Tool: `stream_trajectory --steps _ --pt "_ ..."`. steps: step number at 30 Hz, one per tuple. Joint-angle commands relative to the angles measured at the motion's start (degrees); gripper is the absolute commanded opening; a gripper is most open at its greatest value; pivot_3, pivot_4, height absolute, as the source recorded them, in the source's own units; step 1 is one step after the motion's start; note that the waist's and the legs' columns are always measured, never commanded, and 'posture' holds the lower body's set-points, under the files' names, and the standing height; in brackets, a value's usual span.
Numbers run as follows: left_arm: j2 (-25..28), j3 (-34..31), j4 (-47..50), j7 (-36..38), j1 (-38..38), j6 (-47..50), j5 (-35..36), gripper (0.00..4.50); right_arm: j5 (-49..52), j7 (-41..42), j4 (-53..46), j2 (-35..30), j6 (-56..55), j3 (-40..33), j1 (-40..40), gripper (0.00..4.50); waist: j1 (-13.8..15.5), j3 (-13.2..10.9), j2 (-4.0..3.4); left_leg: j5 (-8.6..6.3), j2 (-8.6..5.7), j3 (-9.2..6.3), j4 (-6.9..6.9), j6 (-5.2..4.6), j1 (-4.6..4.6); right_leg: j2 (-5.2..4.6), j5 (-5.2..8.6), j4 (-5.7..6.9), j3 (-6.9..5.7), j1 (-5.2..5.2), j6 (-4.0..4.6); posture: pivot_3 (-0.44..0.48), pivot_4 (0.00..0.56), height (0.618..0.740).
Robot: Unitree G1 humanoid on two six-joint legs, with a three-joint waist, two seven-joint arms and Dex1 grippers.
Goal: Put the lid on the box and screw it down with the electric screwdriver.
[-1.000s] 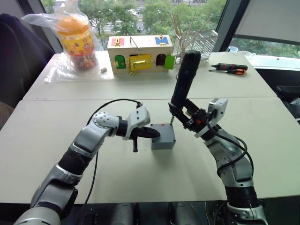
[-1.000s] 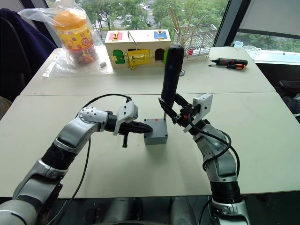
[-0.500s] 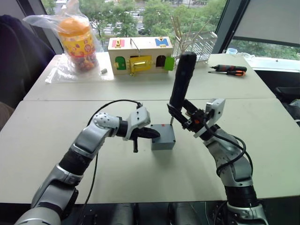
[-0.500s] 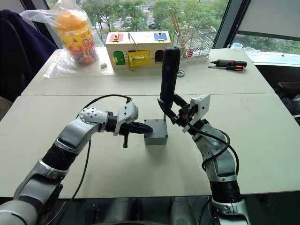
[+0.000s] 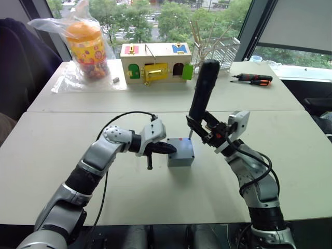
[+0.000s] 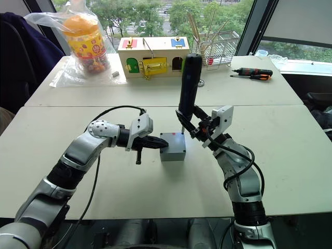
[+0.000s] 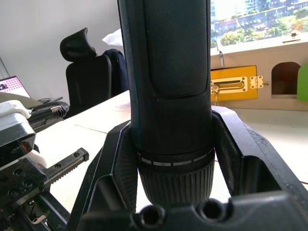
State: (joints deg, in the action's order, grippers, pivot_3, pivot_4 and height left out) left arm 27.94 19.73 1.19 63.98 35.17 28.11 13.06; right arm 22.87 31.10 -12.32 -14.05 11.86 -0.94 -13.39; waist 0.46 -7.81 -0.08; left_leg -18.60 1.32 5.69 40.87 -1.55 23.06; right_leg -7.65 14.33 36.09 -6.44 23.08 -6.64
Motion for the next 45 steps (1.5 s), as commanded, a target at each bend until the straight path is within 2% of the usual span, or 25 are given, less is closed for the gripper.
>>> stream_trajectory --steps 1,15,19,24,29,34,36,38,42,45 --pt "-0.2 0.5 0.1 0.2 -0.2 -0.5 -0.4 0.0 -1.4 -0.3 7.2 0.0 4.7 2.2 3.8 1.85 0.0 0.1 0.03 0.0 0.0 0.0 0.0 0.0 -0.01 0.0 0.0 0.0 0.0 -0.01 0.0 0.0 0.15 0.711" --pt "-0.3 0.5 -0.5 0.1 -0.3 -0.8 -0.6 0.0 -1.0 -0.5 5.0 -0.4 4.7 1.9 3.5 1.85 0.1 0.1 0.04 -0.02 0.0 -0.01 0.0 -0.03 -0.03 -0.01 0.0 -0.01 0.0 -0.04 0.01 0.0 0.15 0.711" --pt "-0.3 0.6 -1.1 0.1 -0.5 -1.2 -0.8 0.0 1.1 -1.8 -2.2 -1.9 8.0 0.9 2.1 1.85 0.2 0.1 0.02 -0.03 0.0 0.0 0.0 -0.04 -0.02 -0.03 0.0 -0.02 0.0 -0.03 0.01 0.0 0.15 0.711" --pt "-0.8 0.8 -2.2 0.0 -0.5 -2.0 -1.1 0.0 7.6 -6.8 -14.9 -6.0 18.0 -4.4 -5.4 1.85 0.3 0.0 -0.1 -0.04 -0.01 0.0 0.04 -0.06 0.19 -0.06 0.0 -0.03 0.01 0.16 0.01 0.0 0.15 0.711" --pt "-0.5 0.9 -2.3 -0.3 -0.9 -3.4 -1.9 0.0 14.4 -9.5 -19.8 -12.0 28.1 -9.9 -13.5 1.85 0.3 -0.4 -0.39 -0.05 -0.04 0.02 0.07 -0.09 0.37 -0.09 0.0 -0.02 0.0 0.35 0.01 0.0 0.15 0.711" --pt "-2.6 -4.3 -1.1 -4.1 0.0 0.4 2.1 0.0 25.2 -21.2 -13.1 -16.3 46.5 -20.4 -29.4 1.85 0.2 -0.5 -0.52 -0.05 -0.02 0.06 0.12 -0.1 0.37 -0.11 -0.01 0.0 0.02 0.4 0.01 0.0 0.15 0.711" --pt "-4.0 -6.9 -0.2 -6.0 0.8 0.5 3.8 0.0 27.9 -22.2 -8.3 -19.0 51.6 -24.3 -31.6 1.85 0.5 -0.6 -0.45 -0.06 -0.02 0.01 0.11 -0.12 0.39 -0.13 -0.01 -0.01 -0.01 0.4 0.01 0.0 0.15 0.711" --pt "-3.6 -7.0 1.5 -5.6 1.4 0.0 3.8 0.0 27.5 -22.0 -3.4 -24.2 58.7 -25.7 -30.9 1.85 0.5 -0.6 -0.42 -0.1 -0.04 -0.05 0.09 -0.19 0.51 -0.14 -0.01 -0.04 -0.08 0.4 0.01 0.0 0.15 0.711" --pt "0.1 -2.9 5.8 0.4 2.8 -0.5 3.0 0.0 26.9 -15.7 5.1 -39.3 76.5 -21.7 -24.1 1.85 0.4 -0.6 -0.41 -0.22 -0.3 0.03 0.08 -0.4 0.56 -0.38 -0.02 -0.11 -0.07 0.39 0.01 0.0 0.15 0.711" --pt "0.8 -2.1 7.5 2.4 3.3 0.0 3.8 0.0 28.3 -12.1 8.1 -43.5 80.1 -21.1 -21.3 1.85 -0.1 -1.0 -0.83 -0.27 -0.42 0.28 0.1 -0.53 0.56 -0.61 -0.03 -0.13 0.0 0.48 -0.03 0.0 0.15 0.711"
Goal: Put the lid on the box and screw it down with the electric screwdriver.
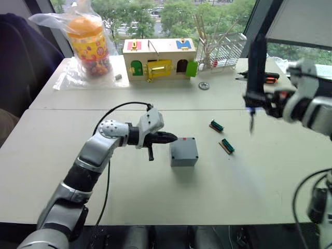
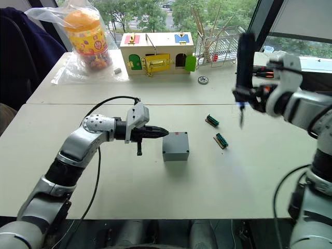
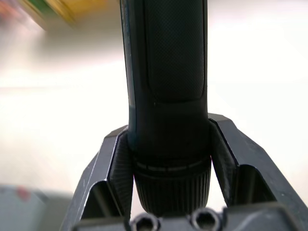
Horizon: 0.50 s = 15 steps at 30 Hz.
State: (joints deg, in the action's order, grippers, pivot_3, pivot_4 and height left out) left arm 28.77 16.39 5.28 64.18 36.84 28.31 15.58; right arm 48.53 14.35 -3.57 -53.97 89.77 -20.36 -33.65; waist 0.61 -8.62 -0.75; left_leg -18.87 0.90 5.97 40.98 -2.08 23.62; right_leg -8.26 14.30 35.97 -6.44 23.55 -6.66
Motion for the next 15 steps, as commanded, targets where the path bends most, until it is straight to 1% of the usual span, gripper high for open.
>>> stream_trajectory --steps 1,3,6,11,15 --pt "0.4 2.1 4.2 2.8 1.4 -0.6 0.6 0.0 4.2 6.4 0.6 -4.3 2.6 -2.1 0.6 1.85 -0.7 -0.4 -0.24 0.0 -0.02 0.15 0.04 -0.01 -0.01 -0.06 -0.01 0.0 0.08 0.11 -0.02 0.0 0.15 0.711" --pt "1.1 3.9 5.6 2.8 0.6 -1.3 -1.2 0.0 6.3 7.4 4.7 -5.4 2.7 -2.5 3.3 1.85 -1.1 -0.4 -0.25 0.03 -0.01 0.17 0.04 0.01 -0.02 -0.07 0.0 0.09 0.12 0.2 -0.04 0.0 0.15 0.711" --pt "1.0 4.0 9.7 1.7 -2.3 0.8 0.6 0.0 9.7 5.8 11.9 -5.6 2.7 -2.6 5.5 1.85 -1.2 -0.4 -0.22 0.04 0.08 0.12 -0.04 0.04 -0.08 0.06 0.01 0.08 0.1 0.17 -0.04 0.0 0.15 0.711" --pt "0.7 2.4 12.5 -0.6 -5.0 3.3 2.3 0.0 9.5 1.8 15.6 -4.6 2.7 -0.9 5.2 1.85 -1.0 -0.6 -0.19 0.05 0.04 0.16 0.06 0.05 -0.07 -0.01 0.0 0.09 0.11 0.16 -0.04 0.0 0.15 0.711" --pt "1.5 1.9 12.9 -1.4 -6.0 3.3 2.4 0.0 7.1 -1.6 18.2 -1.3 2.7 -0.7 3.7 1.85 -0.9 -0.6 -0.15 0.05 0.04 0.13 0.09 0.05 -0.07 -0.01 0.01 0.07 0.1 0.12 -0.05 0.0 0.15 0.711"
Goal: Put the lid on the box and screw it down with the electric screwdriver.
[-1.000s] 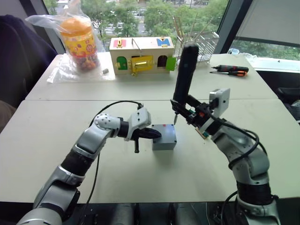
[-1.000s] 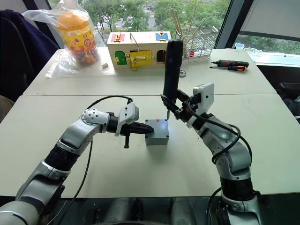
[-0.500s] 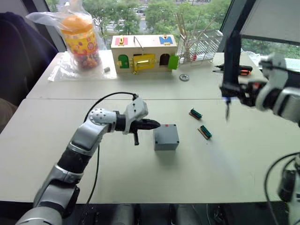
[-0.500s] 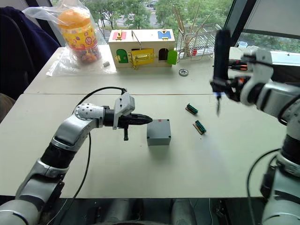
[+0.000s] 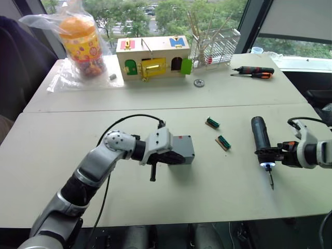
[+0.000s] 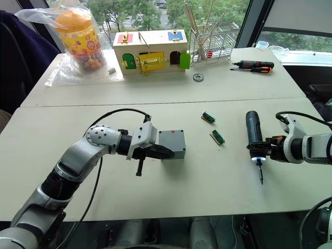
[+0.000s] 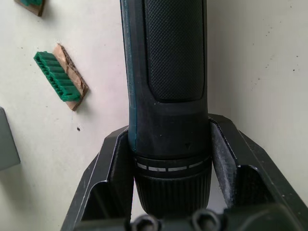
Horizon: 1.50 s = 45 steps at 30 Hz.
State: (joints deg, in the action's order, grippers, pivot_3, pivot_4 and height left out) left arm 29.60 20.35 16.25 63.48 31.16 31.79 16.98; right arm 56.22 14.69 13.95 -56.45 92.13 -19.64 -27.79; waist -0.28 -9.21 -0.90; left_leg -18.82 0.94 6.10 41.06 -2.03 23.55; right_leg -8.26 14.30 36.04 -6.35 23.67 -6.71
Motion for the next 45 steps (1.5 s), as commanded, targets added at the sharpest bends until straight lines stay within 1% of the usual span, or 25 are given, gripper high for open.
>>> stream_trajectory --steps 1,3,5,6,9,10,14,17,18,19,21,23,24,26,28,30,33,37,42,45 --pt "0.9 -2.2 1.8 -1.0 -0.5 -0.1 0.9 0.0 -0.8 -2.5 0.5 1.6 0.4 -1.3 -2.3 1.85 -0.1 0.0 0.0 0.0 0.0 0.0 -0.01 0.0 0.0 0.0 0.0 0.0 0.0 0.0 0.0 0.0 0.15 0.711" --pt "1.3 -2.3 1.7 -1.2 -0.7 -0.1 0.8 0.0 -0.8 -3.1 0.2 2.2 0.4 -1.2 -2.3 1.85 -0.1 0.0 0.01 0.0 0.0 -0.01 -0.01 0.0 -0.01 0.01 0.0 0.0 0.0 -0.01 0.0 0.0 0.15 0.711" --pt "1.7 -2.6 1.4 -1.4 -0.8 -0.1 0.9 0.0 -1.3 -3.5 -1.1 2.8 0.4 -1.1 -1.7 2.84 -0.1 0.0 0.03 0.0 0.0 -0.03 0.0 0.01 -0.01 0.01 0.0 -0.01 -0.03 -0.04 -0.01 0.0 0.15 0.711" --pt "1.9 -2.8 1.2 -1.4 -0.9 -0.3 0.9 0.0 -1.2 -3.8 -1.6 3.0 0.4 -1.3 -1.5 3.14 -0.2 0.0 0.05 0.0 0.0 -0.03 0.0 0.01 -0.02 0.01 0.0 -0.01 -0.03 -0.05 -0.01 0.0 0.15 0.711" --pt "2.4 -3.9 -0.1 -2.2 -0.6 -1.9 0.1 0.0 -3.4 -4.2 -4.3 3.2 0.4 -2.0 -1.3 4.32 -0.1 0.0 0.08 0.01 0.0 -0.05 0.03 0.01 -0.07 0.02 0.0 -0.02 -0.04 -0.13 -0.01 0.0 0.15 0.711" --pt "2.4 -4.6 -1.0 -2.8 -0.1 -2.3 -0.1 0.0 -4.6 -4.2 -5.5 2.8 0.1 -2.1 -1.5 4.41 0.0 0.0 0.08 0.01 0.0 -0.05 0.04 0.01 -0.07 0.02 0.0 -0.02 -0.04 -0.14 -0.01 0.0 0.15 0.711" --pt "3.4 -8.6 -6.6 -5.2 2.5 -3.1 -0.7 0.0 -7.5 0.1 -11.4 -0.2 -7.4 -1.3 -3.6 4.41 0.5 0.0 0.02 0.01 -0.01 -0.04 0.03 0.02 -0.06 0.01 0.01 0.0 -0.03 -0.09 -0.03 0.0 0.15 0.711" --pt "5.0 -10.1 -11.7 -5.7 3.5 -4.6 -1.9 0.0 -9.9 3.5 -18.2 2.6 -21.1 -3.3 -5.4 4.41 0.5 0.0 0.02 0.03 0.01 -0.03 -0.03 0.06 -0.06 0.05 0.04 0.0 -0.03 -0.05 -0.08 0.0 0.15 0.711" --pt "5.1 -10.2 -12.8 -5.8 3.6 -5.2 -2.4 0.0 -10.5 4.5 -20.4 3.5 -24.4 -3.2 -5.4 4.41 0.4 0.0 0.02 0.04 0.01 -0.03 -0.06 0.08 -0.06 0.07 0.05 -0.01 -0.04 -0.05 -0.1 0.0 0.15 0.711" --pt "4.8 -10.2 -13.8 -6.4 3.5 -6.0 -2.9 0.0 -10.0 5.4 -22.4 4.6 -25.4 -2.7 -5.5 4.41 0.5 0.0 0.03 0.04 0.01 -0.04 -0.09 0.1 -0.07 0.08 0.07 0.0 -0.03 -0.04 -0.13 0.0 0.15 0.711" --pt "3.9 -9.2 -15.4 -9.7 3.2 -7.8 -6.0 0.0 -8.6 7.5 -26.9 6.6 -26.3 -0.6 -4.8 4.41 0.7 -0.1 0.12 0.05 0.02 -0.08 -0.1 0.12 -0.07 0.12 0.1 0.0 -0.04 -0.06 -0.17 0.0 0.15 0.711" --pt "2.6 -8.8 -15.3 -11.4 2.1 -8.3 -6.8 0.0 -8.1 13.3 -33.2 6.7 -28.7 4.1 -1.6 4.41 1.2 -0.1 0.13 0.07 0.02 -0.12 -0.07 0.14 -0.06 0.15 0.1 0.0 -0.05 -0.11 -0.17 0.0 0.15 0.711" --pt "2.4 -8.7 -14.7 -10.4 1.4 -7.5 -5.9 0.0 -7.7 16.9 -36.8 6.4 -30.1 6.3 0.6 4.41 1.2 -0.1 0.14 0.07 0.01 -0.14 -0.06 0.14 -0.06 0.14 0.1 0.0 -0.05 -0.13 -0.17 0.0 0.15 0.711" --pt "3.7 -7.6 -12.6 -5.6 -0.1 -4.1 -3.0 0.0 -7.0 22.9 -42.9 5.0 -31.5 10.9 5.0 4.41 1.1 -0.1 0.15 0.07 0.01 -0.22 -0.04 0.14 -0.05 0.14 0.1 -0.01 -0.09 -0.18 -0.17 0.0 0.15 0.711" --pt "5.4 -6.6 -10.0 -1.7 -1.7 -0.3 -0.6 0.0 -7.4 25.4 -46.7 4.7 -32.4 14.5 8.5 4.41 0.9 -0.2 0.2 0.07 0.01 -0.22 -0.04 0.14 -0.04 0.14 0.1 0.01 -0.08 -0.18 -0.17 0.0 0.15 0.711" --pt "6.3 -5.8 -8.3 -0.2 -2.6 1.1 0.0 0.0 -9.4 27.0 -48.3 4.4 -34.5 17.4 10.9 4.41 0.9 -0.2 0.21 0.07 0.02 -0.22 0.0 0.14 -0.05 0.14 0.1 0.0 -0.08 -0.17 -0.17 0.0 0.15 0.711" --pt "6.2 -4.1 -8.6 0.0 -2.7 0.1 -1.6 0.0 -13.1 29.1 -49.1 3.8 -36.9 22.3 13.4 4.41 1.1 -0.2 0.22 0.08 0.03 -0.25 0.08 0.16 -0.11 0.13 0.1 0.04 -0.07 -0.21 -0.16 0.0 0.15 0.711" --pt "3.2 -0.8 -12.0 -0.6 -0.1 -2.8 -4.7 0.0 -17.7 29.7 -44.3 7.4 -40.1 28.2 12.9 4.41 1.1 -0.2 0.3 0.08 0.01 -0.28 0.07 0.16 -0.11 0.13 0.1 0.02 -0.08 -0.23 -0.15 0.0 0.15 0.711" --pt "0.1 2.7 -19.2 -0.2 3.7 -8.5 -9.2 0.0 -22.4 29.3 -41.7 9.5 -41.4 31.6 11.2 4.41 1.1 -0.2 0.31 0.08 0.0 -0.26 0.06 0.16 -0.1 0.15 0.1 0.04 -0.09 -0.21 -0.15 0.0 0.15 0.711" --pt "-1.5 3.6 -22.3 1.4 5.5 -11.6 -10.3 0.0 -21.2 30.1 -43.4 10.3 -39.8 31.4 11.5 4.41 1.1 -0.2 0.32 0.08 0.0 -0.26 0.06 0.15 -0.1 0.15 0.1 0.01 -0.09 -0.21 -0.15 0.0 0.15 0.711"
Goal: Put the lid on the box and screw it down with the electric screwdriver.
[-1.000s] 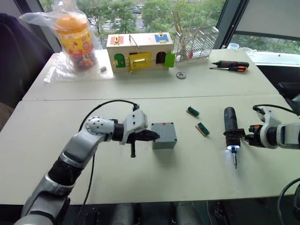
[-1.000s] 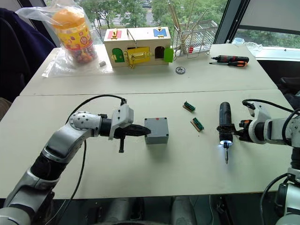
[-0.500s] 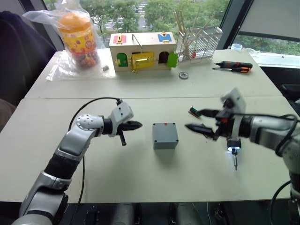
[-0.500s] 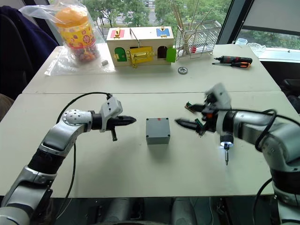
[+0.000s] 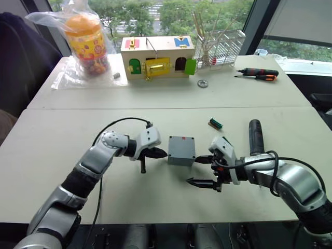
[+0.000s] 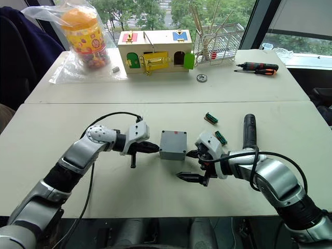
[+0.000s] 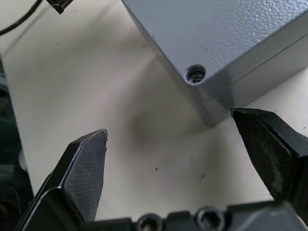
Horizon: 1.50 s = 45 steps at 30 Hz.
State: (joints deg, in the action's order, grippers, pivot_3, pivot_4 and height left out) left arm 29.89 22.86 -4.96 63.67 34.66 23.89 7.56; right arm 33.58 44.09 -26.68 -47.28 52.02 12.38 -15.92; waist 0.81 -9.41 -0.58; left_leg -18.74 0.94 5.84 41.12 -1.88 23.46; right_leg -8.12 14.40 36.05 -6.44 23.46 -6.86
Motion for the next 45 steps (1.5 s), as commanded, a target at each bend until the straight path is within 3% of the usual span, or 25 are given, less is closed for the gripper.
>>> stream_trajectory --steps 1,6,10,15,23,28,35,45 --pt "-2.5 1.2 -2.7 0.9 2.8 -4.7 -1.6 0.0 2.9 0.6 -3.9 1.9 1.4 -1.3 -0.1 4.41 0.0 0.0 0.02 0.0 0.0 0.0 0.0 0.0 0.0 0.0 0.0 0.0 0.0 0.0 0.0 0.0 0.15 0.711" --pt "-5.7 0.0 -10.5 -3.1 6.2 -10.3 -5.3 0.0 6.7 -1.2 -8.1 4.5 5.9 -3.8 1.0 4.41 0.1 0.0 0.06 0.0 0.01 -0.04 0.03 -0.01 0.01 -0.01 -0.01 0.03 -0.02 -0.01 0.01 0.0 0.15 0.711" --pt "-5.4 -2.7 -12.7 -5.8 7.2 -12.2 -6.3 0.0 6.6 -2.0 -10.0 2.0 7.2 -6.8 2.6 4.41 0.0 -0.1 0.13 -0.02 -0.01 -0.05 0.04 -0.04 0.03 -0.05 -0.01 0.02 -0.03 -0.01 0.01 0.0 0.15 0.711" --pt "0.6 -3.7 -4.8 -1.3 4.2 -8.5 -4.6 0.0 0.8 -0.2 -5.9 -3.8 2.4 -7.4 1.6 4.41 -0.4 -0.1 0.13 -0.02 0.02 -0.01 -0.01 -0.04 0.03 -0.05 -0.01 0.04 -0.02 0.07 0.02 0.0 0.15 0.711" --pt "6.0 -3.9 8.2 3.6 -1.2 -0.3 -2.0 0.0 -4.7 3.6 0.6 -3.9 -3.6 -4.2 -1.5 4.41 0.1 -0.1 0.16 -0.02 0.0 -0.03 0.1 -0.04 0.03 -0.06 -0.01 0.04 -0.03 -0.02 0.02 0.0 0.15 0.711" --pt "4.3 -2.9 11.3 2.6 -3.2 2.7 -1.1 0.0 -6.4 6.3 3.0 -0.8 -5.9 -0.1 -4.9 4.41 -0.1 -0.1 0.16 -0.02 0.02 -0.03 0.02 -0.03 0.03 -0.03 0.0 0.04 -0.03 0.03 0.01 0.0 0.15 0.711" --pt "-0.7 -3.1 3.6 0.3 -1.0 -1.1 -2.1 0.0 -5.1 7.5 -0.4 -0.3 -3.3 0.6 -3.5 4.41 0.0 -0.1 0.18 -0.01 0.0 -0.04 0.11 -0.03 0.03 -0.03 -0.01 0.05 -0.04 -0.03 0.01 0.0 0.15 0.711" --pt "-1.5 -3.4 2.2 0.1 0.5 -2.4 -2.4 0.0 -5.0 5.9 -2.6 0.7 -1.6 -0.7 -1.4 4.41 0.0 -0.1 0.19 -0.01 0.01 -0.05 0.08 -0.02 0.03 -0.03 -0.01 0.05 -0.05 -0.02 0.01 0.0 0.15 0.711"
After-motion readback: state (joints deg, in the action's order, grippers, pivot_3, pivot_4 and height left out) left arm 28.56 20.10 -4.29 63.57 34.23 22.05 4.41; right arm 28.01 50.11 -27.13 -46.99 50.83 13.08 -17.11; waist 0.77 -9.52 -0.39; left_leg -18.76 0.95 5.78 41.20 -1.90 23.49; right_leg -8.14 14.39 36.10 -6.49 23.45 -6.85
